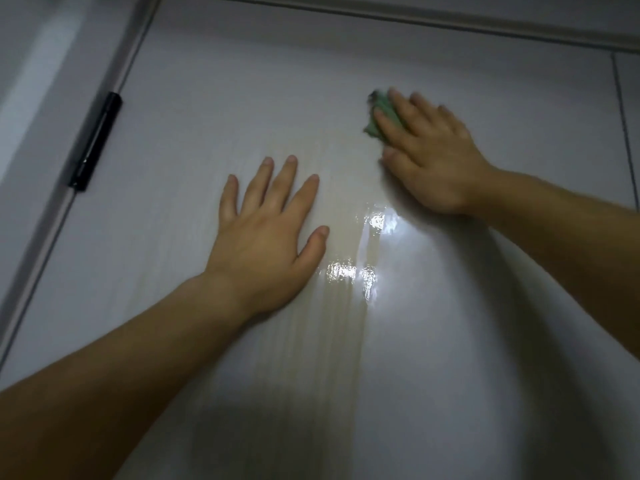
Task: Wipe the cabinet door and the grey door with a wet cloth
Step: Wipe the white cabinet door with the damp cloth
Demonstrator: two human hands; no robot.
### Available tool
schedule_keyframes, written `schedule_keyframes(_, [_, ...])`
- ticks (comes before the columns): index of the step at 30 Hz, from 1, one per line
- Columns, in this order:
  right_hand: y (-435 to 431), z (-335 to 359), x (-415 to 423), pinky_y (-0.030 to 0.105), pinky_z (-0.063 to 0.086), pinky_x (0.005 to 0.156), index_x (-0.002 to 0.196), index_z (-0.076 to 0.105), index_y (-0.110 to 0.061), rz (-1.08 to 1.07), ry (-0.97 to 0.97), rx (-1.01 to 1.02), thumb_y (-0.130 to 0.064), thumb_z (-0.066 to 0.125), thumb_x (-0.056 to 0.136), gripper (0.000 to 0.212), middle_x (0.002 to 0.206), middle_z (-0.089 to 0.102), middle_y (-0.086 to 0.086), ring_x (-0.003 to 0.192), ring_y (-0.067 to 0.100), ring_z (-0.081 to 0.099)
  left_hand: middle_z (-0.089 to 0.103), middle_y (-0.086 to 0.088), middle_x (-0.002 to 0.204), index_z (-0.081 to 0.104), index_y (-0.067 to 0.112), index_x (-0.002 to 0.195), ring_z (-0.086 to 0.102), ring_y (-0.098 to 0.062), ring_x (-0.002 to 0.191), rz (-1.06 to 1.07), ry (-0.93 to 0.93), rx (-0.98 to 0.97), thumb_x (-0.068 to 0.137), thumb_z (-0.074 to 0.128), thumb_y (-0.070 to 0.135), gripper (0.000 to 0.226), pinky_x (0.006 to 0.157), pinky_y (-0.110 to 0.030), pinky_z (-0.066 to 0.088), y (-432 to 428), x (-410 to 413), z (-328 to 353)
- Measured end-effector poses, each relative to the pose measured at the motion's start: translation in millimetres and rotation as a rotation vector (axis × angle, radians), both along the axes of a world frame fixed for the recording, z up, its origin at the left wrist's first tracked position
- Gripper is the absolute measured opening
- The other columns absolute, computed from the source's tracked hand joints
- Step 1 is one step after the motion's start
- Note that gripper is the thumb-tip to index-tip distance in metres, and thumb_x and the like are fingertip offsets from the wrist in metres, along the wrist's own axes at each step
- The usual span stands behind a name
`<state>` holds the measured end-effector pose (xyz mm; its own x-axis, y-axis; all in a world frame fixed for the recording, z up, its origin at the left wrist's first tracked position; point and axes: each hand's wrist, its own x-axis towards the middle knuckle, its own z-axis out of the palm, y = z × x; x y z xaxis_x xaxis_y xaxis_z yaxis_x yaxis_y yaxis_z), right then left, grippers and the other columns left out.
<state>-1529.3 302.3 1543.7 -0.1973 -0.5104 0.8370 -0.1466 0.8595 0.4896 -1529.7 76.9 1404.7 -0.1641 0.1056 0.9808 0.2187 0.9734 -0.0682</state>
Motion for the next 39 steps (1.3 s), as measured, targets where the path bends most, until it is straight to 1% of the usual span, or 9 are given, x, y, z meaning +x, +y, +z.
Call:
schedule_keyframes(3, [-9, 17, -2, 0.046, -0.005, 0.125, 0.162, 0.002, -0.029, 0.009, -0.016, -0.118, -0.057, 0.006, 0.095, 0.074, 0.171, -0.008, 0.000, 0.157, 0.025, -0.008, 0.011, -0.004, 0.172, 0.022, 0.026, 0.161, 0.005, -0.024, 0.159, -0.008, -0.007, -0.006, 0.098, 0.022, 0.057, 0.069, 0.127, -0.054, 0.006, -6, 6, 2])
schedule_keyframes(10, [-36, -74, 1, 0.041, -0.008, 0.126, 0.162, 0.001, -0.032, 0.078, -0.025, 0.323, -0.057, 0.006, 0.097, 0.070, 0.170, -0.010, -0.006, 0.156, 0.018, -0.011, 0.014, -0.007, 0.171, 0.025, 0.026, 0.159, 0.007, -0.030, 0.158, 0.082, -0.034, 0.129, 0.097, 0.019, 0.058, 0.070, 0.126, -0.058, 0.003, -55, 14, -15])
schedule_keyframes(12, [-36, -55, -1, 0.039, -0.008, 0.125, 0.162, -0.003, -0.035, 0.057, -0.027, 0.283, -0.059, 0.002, 0.096, 0.071, 0.169, -0.013, -0.008, 0.156, 0.017, -0.012, 0.008, -0.005, 0.172, 0.017, 0.029, 0.162, 0.003, -0.029, 0.158, 0.095, -0.059, 0.107, 0.098, 0.017, 0.057, 0.070, 0.125, -0.060, 0.003, -66, 12, -20])
schedule_keyframes(17, [-70, -5, 1, 0.045, -0.007, 0.124, 0.162, 0.003, -0.029, 0.056, -0.042, -0.100, -0.062, 0.000, 0.091, 0.078, 0.171, -0.009, -0.001, 0.157, 0.024, -0.008, 0.005, -0.002, 0.172, 0.016, 0.031, 0.162, 0.000, -0.027, 0.158, 0.052, -0.066, 0.085, 0.097, 0.013, 0.060, 0.071, 0.125, -0.061, 0.004, -73, 13, -18])
schedule_keyframes(23, [-117, -82, 5, 0.040, -0.008, 0.126, 0.162, -0.004, -0.032, 0.052, -0.035, 0.306, -0.057, 0.005, 0.099, 0.068, 0.169, -0.014, -0.007, 0.155, 0.016, -0.016, 0.016, -0.010, 0.170, 0.025, 0.018, 0.161, 0.009, -0.028, 0.158, -0.010, 0.012, 0.034, 0.101, 0.026, 0.053, 0.069, 0.128, -0.052, 0.009, -119, 8, -37])
schedule_keyframes(25, [-119, -53, 4, 0.040, -0.005, 0.125, 0.162, -0.002, -0.034, 0.025, -0.034, 0.247, -0.059, 0.005, 0.097, 0.069, 0.169, -0.011, -0.007, 0.156, 0.019, -0.010, 0.017, -0.012, 0.170, 0.027, 0.017, 0.160, 0.010, -0.029, 0.158, 0.005, 0.015, 0.062, 0.101, 0.025, 0.052, 0.068, 0.127, -0.054, 0.008, -138, 4, -43])
schedule_keyframes(29, [-138, -4, 2, 0.045, -0.005, 0.124, 0.162, 0.004, -0.030, 0.020, -0.026, -0.137, -0.061, 0.004, 0.093, 0.076, 0.171, -0.007, 0.000, 0.157, 0.025, -0.006, 0.011, -0.010, 0.171, 0.025, 0.021, 0.161, 0.003, -0.028, 0.159, -0.029, 0.031, 0.047, 0.102, 0.023, 0.053, 0.067, 0.127, -0.052, 0.002, -157, -4, -53])
schedule_keyframes(35, [-171, -64, 5, 0.040, -0.006, 0.126, 0.162, -0.003, -0.031, 0.020, -0.018, 0.234, -0.057, 0.007, 0.099, 0.069, 0.169, -0.013, -0.005, 0.155, 0.016, -0.014, 0.005, -0.004, 0.172, 0.018, 0.026, 0.163, -0.003, -0.023, 0.159, -0.065, 0.035, 0.021, 0.102, 0.018, 0.057, 0.068, 0.128, -0.048, -0.002, -166, -6, -53])
schedule_keyframes(39, [-172, -1, 5, 0.042, -0.004, 0.124, 0.162, 0.000, -0.030, -0.021, -0.034, -0.007, -0.063, 0.001, 0.090, 0.079, 0.170, -0.008, 0.000, 0.157, 0.024, -0.008, 0.004, -0.004, 0.172, 0.018, 0.027, 0.163, -0.004, -0.024, 0.159, -0.074, 0.023, 0.033, 0.101, 0.016, 0.057, 0.068, 0.128, -0.049, -0.002, -165, -5, -52])
